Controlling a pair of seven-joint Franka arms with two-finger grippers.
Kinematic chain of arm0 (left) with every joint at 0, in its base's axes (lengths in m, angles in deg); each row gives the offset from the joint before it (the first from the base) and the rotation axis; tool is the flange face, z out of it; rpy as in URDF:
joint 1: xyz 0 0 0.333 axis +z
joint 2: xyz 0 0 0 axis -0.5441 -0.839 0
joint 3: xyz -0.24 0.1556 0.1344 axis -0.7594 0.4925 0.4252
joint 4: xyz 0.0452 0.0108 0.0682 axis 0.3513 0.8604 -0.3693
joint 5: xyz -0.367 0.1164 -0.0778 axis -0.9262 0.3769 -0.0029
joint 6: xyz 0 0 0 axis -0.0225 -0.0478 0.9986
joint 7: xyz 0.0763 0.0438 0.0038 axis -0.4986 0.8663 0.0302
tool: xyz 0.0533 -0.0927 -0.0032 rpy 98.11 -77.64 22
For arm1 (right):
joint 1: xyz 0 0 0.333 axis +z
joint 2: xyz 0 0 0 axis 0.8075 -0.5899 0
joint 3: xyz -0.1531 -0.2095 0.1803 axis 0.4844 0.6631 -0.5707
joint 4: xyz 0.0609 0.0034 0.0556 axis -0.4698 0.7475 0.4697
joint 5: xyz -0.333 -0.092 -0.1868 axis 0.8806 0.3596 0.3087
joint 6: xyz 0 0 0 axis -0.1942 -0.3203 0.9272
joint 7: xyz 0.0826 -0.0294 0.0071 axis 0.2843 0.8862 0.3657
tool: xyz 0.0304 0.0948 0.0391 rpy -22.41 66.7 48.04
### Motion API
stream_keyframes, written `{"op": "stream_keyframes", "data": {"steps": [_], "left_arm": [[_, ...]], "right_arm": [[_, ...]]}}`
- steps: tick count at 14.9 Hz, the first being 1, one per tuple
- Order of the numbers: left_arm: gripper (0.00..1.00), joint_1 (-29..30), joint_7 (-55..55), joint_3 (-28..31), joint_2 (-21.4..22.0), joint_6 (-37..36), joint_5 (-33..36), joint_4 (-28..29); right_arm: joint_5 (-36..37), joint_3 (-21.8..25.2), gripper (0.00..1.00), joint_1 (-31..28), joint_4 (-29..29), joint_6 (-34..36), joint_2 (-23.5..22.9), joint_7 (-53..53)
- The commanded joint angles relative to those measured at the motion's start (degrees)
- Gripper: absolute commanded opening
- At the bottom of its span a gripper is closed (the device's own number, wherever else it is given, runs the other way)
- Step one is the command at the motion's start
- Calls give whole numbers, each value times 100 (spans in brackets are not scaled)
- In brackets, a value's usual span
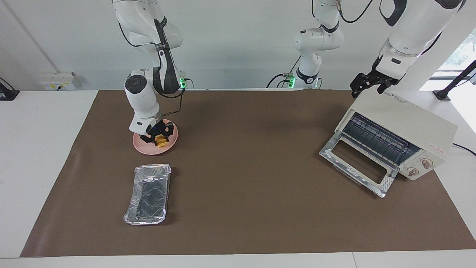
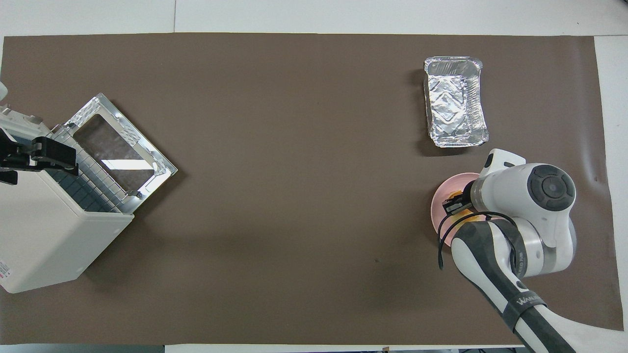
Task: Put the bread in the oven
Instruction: 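Lift the bread roll with the right gripper and lower it into the foil tray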
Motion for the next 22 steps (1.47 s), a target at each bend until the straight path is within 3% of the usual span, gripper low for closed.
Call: {"op": "stream_keyframes", "data": {"steps": [1, 4, 6, 9, 12, 14, 18, 20, 22], "left_arm": [[100, 54, -57, 2, 87, -65, -101, 73], [100, 63, -57, -7, 87, -65, -110, 73], [100, 54, -57, 2, 87, -65, -110, 73], [100, 54, -57, 2, 87, -65, -101, 73], [100, 63, -57, -7, 87, -65, -101, 73], [100, 54, -57, 2, 87, -65, -110, 64], [100, 54, -57, -6, 87, -65, -109, 73], [100, 54, -57, -6, 87, -65, -110, 73], [100, 54, -57, -6, 87, -65, -110, 73]], "right_arm": [[-61, -1, 0, -26, 40, -18, 44, -138], [-61, -1, 0, -61, -82, 209, 44, -269], [-61, -1, 0, -87, -528, 866, 35, -322], [-87, -1, 0, -148, -1503, 2079, -26, -384], [-114, -1, 0, -315, -2969, 3118, -543, -402], [-296, 25, 0, -351, -3561, 3156, -816, -349], [-527, 34, 0, -395, -4045, 2550, -1326, 359], [-527, 34, 0, -395, -4763, 2645, -1895, 888], [-535, 42, 0, -404, -5851, 3047, -2738, 1082]]}}
